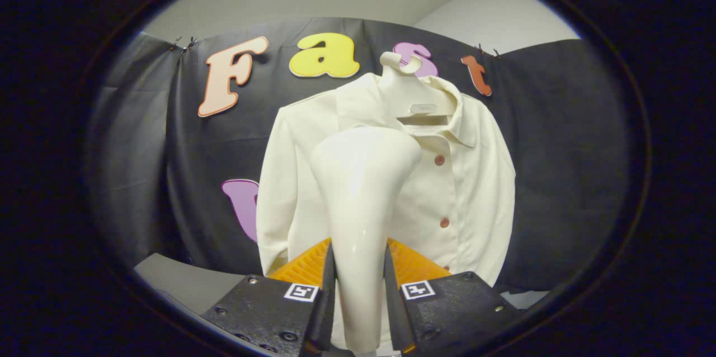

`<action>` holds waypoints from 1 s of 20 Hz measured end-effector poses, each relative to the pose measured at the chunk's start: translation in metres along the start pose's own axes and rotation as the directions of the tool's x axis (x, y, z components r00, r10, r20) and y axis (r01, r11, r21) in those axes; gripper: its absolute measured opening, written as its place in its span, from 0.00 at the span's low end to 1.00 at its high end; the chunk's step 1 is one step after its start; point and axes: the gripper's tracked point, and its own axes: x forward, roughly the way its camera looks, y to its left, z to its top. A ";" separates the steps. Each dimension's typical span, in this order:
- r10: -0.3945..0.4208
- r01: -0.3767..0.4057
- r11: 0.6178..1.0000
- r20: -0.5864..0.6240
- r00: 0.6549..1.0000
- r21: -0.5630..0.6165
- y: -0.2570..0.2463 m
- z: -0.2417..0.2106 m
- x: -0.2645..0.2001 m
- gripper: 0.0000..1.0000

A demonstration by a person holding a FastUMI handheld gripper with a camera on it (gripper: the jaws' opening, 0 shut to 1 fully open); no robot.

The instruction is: Iron the clothes twice with a garment steamer, once on the left side and once on the right side.

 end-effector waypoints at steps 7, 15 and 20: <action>0.009 -0.003 0.995 -0.058 0.998 0.100 -0.006 -0.036 0.002 0.40; 0.080 -0.053 0.982 -0.148 0.986 0.183 -0.014 -0.098 -0.001 0.40; 0.128 -0.092 0.980 -0.206 0.970 0.174 -0.025 -0.139 -0.009 0.40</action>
